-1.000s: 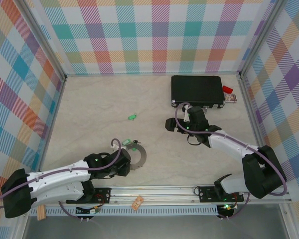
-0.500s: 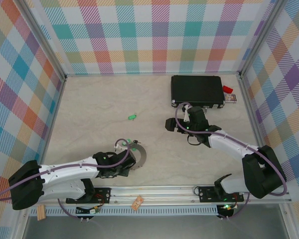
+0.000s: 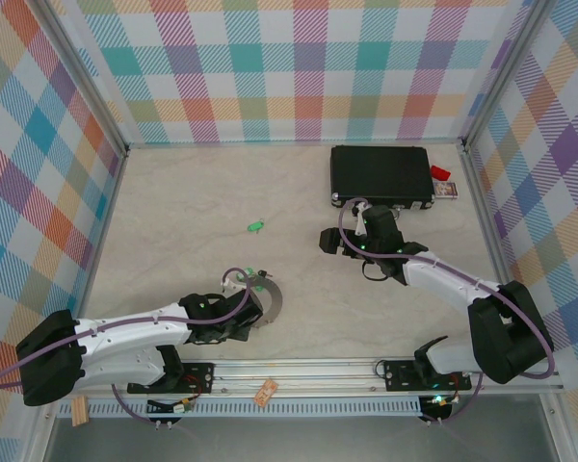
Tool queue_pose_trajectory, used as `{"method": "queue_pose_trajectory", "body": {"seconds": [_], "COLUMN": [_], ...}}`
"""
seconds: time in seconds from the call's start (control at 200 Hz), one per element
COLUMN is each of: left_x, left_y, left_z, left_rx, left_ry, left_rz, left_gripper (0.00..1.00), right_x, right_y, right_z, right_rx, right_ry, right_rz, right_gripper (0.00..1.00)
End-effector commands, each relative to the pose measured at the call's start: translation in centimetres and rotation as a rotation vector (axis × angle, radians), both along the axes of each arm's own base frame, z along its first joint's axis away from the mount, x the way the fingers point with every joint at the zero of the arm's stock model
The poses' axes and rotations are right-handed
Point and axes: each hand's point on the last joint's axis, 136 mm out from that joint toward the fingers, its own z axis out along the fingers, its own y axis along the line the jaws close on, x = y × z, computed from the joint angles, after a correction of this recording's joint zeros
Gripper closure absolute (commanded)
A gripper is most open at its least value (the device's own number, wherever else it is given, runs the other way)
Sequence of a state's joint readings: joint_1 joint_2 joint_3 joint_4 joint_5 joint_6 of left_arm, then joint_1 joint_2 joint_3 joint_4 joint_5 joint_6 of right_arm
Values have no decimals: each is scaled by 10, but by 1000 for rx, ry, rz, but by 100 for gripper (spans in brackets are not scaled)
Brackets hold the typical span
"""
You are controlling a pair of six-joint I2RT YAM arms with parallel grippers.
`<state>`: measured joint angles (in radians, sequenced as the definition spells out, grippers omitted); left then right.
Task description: Put the keys on the keyring
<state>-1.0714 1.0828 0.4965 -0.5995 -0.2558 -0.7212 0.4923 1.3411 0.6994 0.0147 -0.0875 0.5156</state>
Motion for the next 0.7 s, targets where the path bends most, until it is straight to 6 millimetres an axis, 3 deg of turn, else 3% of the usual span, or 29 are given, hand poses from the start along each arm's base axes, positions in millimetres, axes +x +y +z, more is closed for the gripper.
{"method": "queue_pose_trajectory", "body": {"seconds": [0.0, 0.14, 0.255, 0.48, 0.695], "left_x": [0, 3, 8, 42, 78], "left_y": [-2, -1, -2, -15, -55], "left_z": [4, 9, 20, 69, 125], "left_rx": [-3, 7, 20, 38, -6], "left_ry": [-4, -20, -45, -225, -437], "left_rz": [-4, 1, -9, -35, -144], "left_gripper": [85, 100, 100, 100, 100], "right_x": [-1, -1, -2, -6, -7], "right_y": [5, 6, 9, 9, -6], "right_z": [4, 4, 7, 20, 37], "right_rx": [24, 30, 46, 89, 108], "right_ry": [-9, -7, -19, -90, -207], "right_rz": [10, 14, 28, 45, -23], "right_gripper": [1, 1, 1, 1, 1]}}
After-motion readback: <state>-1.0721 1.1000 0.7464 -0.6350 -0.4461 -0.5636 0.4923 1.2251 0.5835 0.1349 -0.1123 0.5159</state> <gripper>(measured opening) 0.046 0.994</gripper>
